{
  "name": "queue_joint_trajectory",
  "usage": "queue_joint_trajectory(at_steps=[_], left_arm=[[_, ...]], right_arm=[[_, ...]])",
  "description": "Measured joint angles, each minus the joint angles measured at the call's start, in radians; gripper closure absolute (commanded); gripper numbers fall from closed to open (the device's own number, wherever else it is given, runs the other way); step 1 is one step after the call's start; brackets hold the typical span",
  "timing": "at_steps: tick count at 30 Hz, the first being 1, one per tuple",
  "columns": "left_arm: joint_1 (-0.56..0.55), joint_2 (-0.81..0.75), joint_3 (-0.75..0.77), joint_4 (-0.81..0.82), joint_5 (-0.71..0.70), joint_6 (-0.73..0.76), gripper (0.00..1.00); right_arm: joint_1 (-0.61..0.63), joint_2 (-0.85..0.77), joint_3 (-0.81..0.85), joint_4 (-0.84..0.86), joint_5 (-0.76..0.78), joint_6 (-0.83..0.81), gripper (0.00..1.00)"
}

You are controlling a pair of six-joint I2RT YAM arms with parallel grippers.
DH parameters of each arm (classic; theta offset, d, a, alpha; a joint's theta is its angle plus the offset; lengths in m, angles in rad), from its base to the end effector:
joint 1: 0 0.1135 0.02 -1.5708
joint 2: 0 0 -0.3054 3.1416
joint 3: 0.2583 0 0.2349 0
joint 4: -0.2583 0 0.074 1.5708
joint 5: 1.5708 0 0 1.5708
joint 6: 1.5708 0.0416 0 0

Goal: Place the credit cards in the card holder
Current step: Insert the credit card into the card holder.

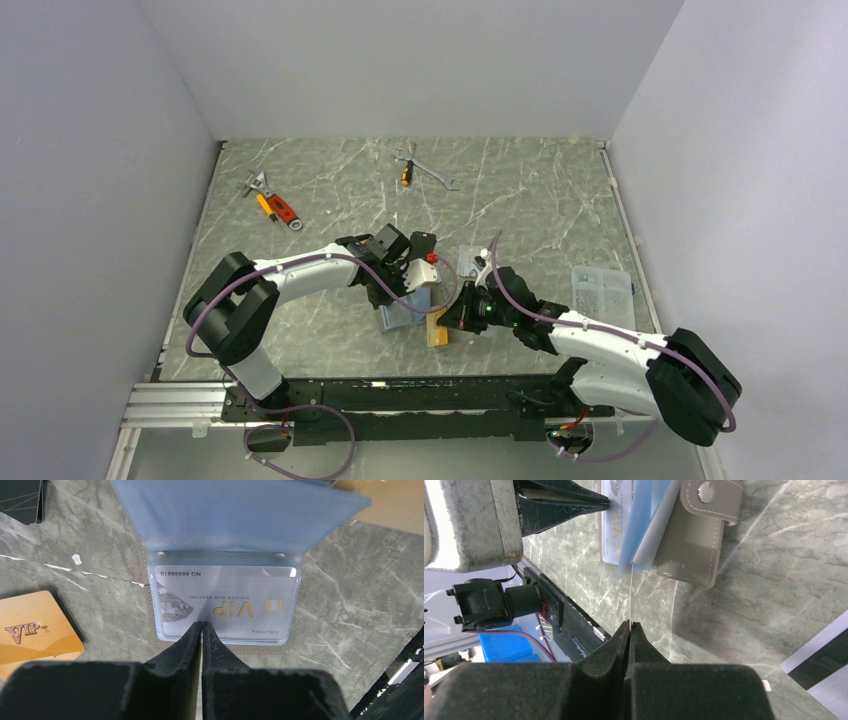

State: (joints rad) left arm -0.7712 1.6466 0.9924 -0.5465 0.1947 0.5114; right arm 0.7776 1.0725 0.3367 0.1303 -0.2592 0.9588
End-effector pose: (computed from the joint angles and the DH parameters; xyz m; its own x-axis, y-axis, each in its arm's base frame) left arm 0.2105 -0.2158 0.2204 -0.2238 0.8871 -0.4037 0.9673 0.2530 0.0197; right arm 0.1183 0.1315 0.2088 -0.9110 0.2134 -0.3530 -0.1439 0.6376 0.7568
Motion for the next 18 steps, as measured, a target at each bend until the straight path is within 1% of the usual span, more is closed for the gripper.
queue_joint_trajectory(at_steps=[5, 13, 18], left_arm=[[0.000, 0.000, 0.000, 0.000, 0.000, 0.001, 0.91], [0.000, 0.000, 0.000, -0.001, 0.000, 0.002, 0.92], [0.000, -0.004, 0.000, -0.014, 0.004, 0.006, 0.93]], right_arm=[[0.032, 0.053, 0.047, -0.004, 0.031, -0.024, 1.00], [0.058, 0.078, 0.092, -0.031, 0.100, -0.058, 1.00], [0.065, 0.159, 0.173, -0.037, 0.119, -0.097, 1.00]])
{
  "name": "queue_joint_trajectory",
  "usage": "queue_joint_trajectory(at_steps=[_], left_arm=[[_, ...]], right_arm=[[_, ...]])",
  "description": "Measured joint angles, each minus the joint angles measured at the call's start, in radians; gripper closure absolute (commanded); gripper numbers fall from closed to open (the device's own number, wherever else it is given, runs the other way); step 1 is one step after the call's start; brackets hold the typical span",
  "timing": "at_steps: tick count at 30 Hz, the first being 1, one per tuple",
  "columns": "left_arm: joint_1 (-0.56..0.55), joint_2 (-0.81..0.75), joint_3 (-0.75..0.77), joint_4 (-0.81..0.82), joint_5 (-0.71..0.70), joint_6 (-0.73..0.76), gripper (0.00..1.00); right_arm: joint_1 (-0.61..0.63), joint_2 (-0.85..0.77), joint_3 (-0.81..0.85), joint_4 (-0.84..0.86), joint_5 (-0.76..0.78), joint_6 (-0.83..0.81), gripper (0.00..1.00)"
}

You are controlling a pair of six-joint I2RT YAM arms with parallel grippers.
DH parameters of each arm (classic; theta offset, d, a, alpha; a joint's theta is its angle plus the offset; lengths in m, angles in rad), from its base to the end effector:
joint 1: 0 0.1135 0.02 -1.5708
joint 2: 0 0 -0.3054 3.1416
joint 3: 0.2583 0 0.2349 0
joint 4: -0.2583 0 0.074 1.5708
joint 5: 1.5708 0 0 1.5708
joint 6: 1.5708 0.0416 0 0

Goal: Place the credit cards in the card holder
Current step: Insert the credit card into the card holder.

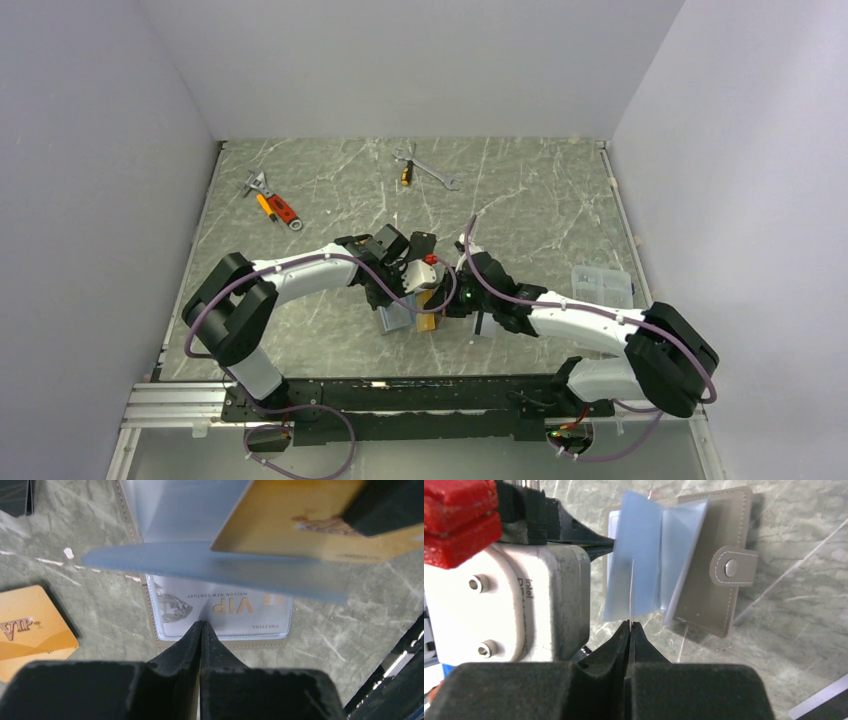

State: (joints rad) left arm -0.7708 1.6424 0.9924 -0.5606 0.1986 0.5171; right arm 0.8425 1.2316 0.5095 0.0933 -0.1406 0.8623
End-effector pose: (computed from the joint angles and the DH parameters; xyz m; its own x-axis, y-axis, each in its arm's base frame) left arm 0.2091 -0.2145 0.2210 -0.2212 0.8905 -0.3977 0.9690 0.2469 0.0137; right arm 0.1432 0.1693 0.2287 -0.8731 0.1506 -0.4636 -0.2326 0.7071 0.6677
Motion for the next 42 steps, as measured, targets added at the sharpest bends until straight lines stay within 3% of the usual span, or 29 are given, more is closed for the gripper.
queue_joint_trajectory(at_steps=[10, 24, 33, 42], left_arm=[[0.049, -0.041, 0.001, -0.075, 0.043, 0.019, 0.94], [0.230, -0.238, -0.029, -0.094, 0.253, 0.078, 0.92], [0.231, -0.226, -0.074, -0.028, 0.311, 0.121, 0.90], [0.118, -0.212, -0.169, 0.073, 0.217, 0.209, 0.89]], right_arm=[[0.010, 0.075, 0.089, -0.047, 0.011, -0.072, 1.00], [0.010, 0.222, 0.164, -0.019, -0.026, -0.105, 1.00], [-0.010, 0.386, 0.332, -0.055, -0.082, -0.168, 1.00], [-0.149, 0.382, 0.264, 0.002, -0.142, -0.164, 1.00]])
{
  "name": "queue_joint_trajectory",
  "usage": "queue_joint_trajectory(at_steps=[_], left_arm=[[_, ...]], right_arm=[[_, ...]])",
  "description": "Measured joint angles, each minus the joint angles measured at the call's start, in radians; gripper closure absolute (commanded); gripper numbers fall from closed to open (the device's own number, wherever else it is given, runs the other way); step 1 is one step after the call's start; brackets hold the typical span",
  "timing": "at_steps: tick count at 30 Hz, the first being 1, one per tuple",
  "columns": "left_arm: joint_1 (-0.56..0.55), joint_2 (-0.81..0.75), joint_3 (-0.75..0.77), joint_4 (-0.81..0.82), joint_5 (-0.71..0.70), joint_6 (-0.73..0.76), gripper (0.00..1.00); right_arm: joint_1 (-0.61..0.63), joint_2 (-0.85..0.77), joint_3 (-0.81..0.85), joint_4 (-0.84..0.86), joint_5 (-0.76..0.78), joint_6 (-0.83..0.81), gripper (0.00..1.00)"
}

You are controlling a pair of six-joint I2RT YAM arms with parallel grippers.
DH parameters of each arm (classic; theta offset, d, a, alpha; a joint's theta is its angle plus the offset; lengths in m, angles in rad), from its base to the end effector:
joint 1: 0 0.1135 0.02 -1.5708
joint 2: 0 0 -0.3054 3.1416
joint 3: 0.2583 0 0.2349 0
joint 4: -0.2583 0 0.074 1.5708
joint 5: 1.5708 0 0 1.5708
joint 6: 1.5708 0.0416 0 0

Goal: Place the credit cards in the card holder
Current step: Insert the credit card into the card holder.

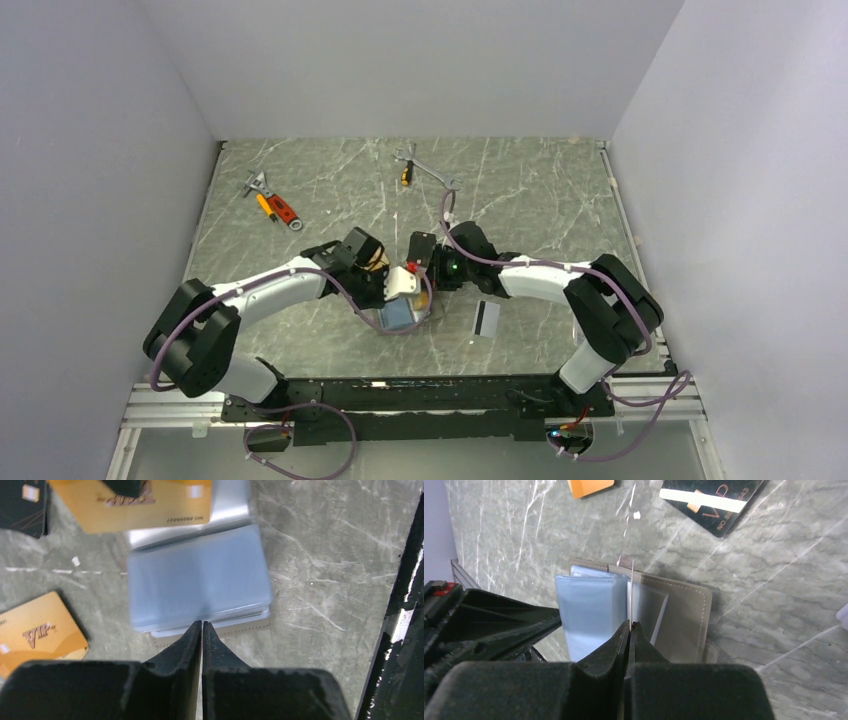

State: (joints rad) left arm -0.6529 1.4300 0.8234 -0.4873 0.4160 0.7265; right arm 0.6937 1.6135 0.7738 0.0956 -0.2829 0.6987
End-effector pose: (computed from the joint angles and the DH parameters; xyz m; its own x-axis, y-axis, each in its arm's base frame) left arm 0.1879 -0.1648 0.2362 -0.0605 0.8112 -0.5816 0.9943 0.1004 0.0365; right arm 0.2334 0.2092 0.2124 -0.8952 0.0589 -0.4417 -0.2560 0.7433 0.6180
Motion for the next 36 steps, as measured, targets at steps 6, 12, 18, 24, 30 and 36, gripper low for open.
queue_joint_trajectory(at_steps=[6, 12, 18, 24, 30, 36], left_arm=[[-0.091, 0.019, -0.023, 0.034, -0.081, 0.049, 0.89], [-0.121, 0.035, -0.039, 0.061, -0.154, 0.068, 0.90], [-0.123, 0.026, -0.056, 0.083, -0.178, 0.073, 0.90], [-0.123, 0.026, -0.056, 0.086, -0.188, 0.073, 0.91], [-0.123, 0.026, -0.056, 0.087, -0.198, 0.073, 0.91], [-0.123, 0.024, -0.063, 0.097, -0.199, 0.073, 0.92]], right_arm=[[0.005, 0.000, -0.064, 0.089, -0.024, 0.032, 1.00], [0.005, -0.013, -0.146, 0.201, -0.042, 0.103, 1.00], [0.008, -0.103, -0.197, 0.220, -0.028, 0.141, 1.00], [-0.024, -0.243, -0.193, 0.086, 0.052, 0.106, 1.00], [-0.085, -0.357, -0.174, 0.053, 0.071, 0.097, 1.00], [-0.061, -0.272, -0.153, 0.058, 0.041, 0.113, 1.00]])
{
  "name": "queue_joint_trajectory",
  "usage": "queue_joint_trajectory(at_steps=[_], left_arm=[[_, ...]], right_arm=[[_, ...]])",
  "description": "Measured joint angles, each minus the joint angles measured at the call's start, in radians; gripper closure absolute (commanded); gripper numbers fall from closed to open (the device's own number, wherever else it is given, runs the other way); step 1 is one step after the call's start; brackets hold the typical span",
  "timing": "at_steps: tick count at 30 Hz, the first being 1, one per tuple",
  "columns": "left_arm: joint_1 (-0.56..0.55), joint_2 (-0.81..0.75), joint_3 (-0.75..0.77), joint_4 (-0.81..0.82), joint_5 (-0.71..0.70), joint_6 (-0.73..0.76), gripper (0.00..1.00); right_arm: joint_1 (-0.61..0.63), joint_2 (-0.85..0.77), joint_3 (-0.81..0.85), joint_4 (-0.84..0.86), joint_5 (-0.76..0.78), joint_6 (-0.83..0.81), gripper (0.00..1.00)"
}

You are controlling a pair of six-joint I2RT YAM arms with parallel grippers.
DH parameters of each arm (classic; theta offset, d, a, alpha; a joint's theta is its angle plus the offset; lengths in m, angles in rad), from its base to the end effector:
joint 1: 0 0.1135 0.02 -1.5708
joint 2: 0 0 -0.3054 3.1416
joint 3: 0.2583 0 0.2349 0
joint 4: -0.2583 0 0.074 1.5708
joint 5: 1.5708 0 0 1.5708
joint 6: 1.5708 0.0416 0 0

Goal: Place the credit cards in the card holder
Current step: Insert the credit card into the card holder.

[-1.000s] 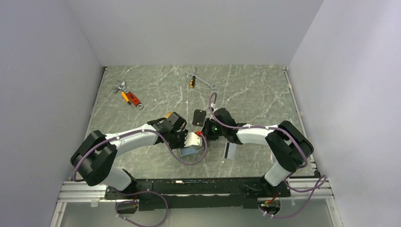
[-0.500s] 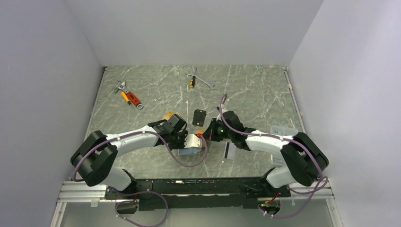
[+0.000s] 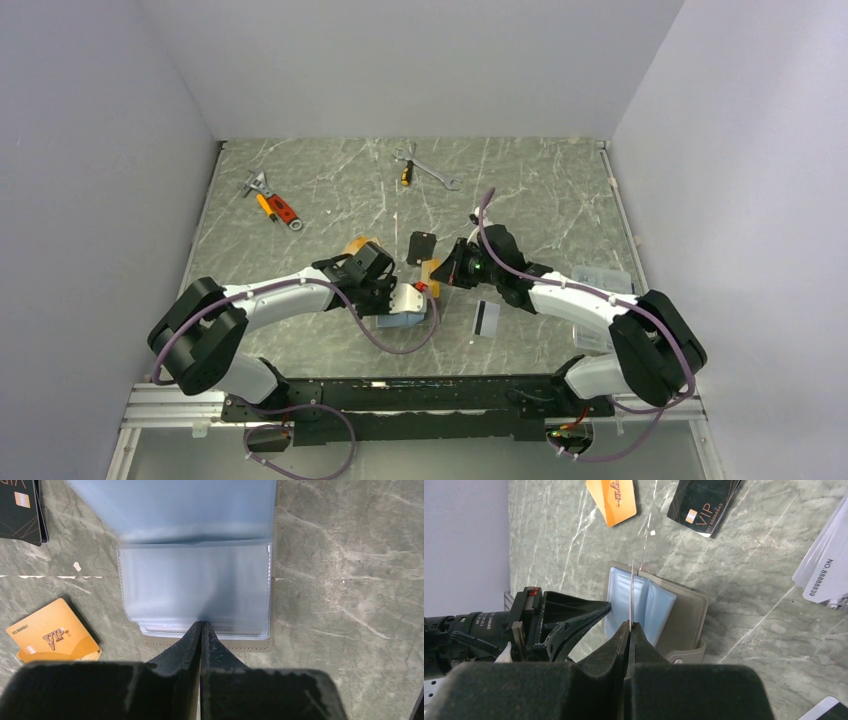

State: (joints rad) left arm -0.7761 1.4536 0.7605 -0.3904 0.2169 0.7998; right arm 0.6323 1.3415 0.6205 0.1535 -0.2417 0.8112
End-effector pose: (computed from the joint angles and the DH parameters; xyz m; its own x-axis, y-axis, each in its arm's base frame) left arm 0.1729 -0.1822 0.2166 0.1028 0.8805 -0.4627 0.9791 -0.0075 0.2033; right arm 0.2016 0.1601 0.2446 -0.8327 0.2627 -0.4874 -0.1928 0.6876 0.7001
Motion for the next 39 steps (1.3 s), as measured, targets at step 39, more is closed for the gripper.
queue_joint_trajectory(at_steps=[39], left_arm=[[-0.001, -0.069, -0.063, 0.007, -0.040, 0.012, 0.94]], right_arm=[[0.157, 0.182, -0.060, 0.215, 0.057, 0.135, 1.00]])
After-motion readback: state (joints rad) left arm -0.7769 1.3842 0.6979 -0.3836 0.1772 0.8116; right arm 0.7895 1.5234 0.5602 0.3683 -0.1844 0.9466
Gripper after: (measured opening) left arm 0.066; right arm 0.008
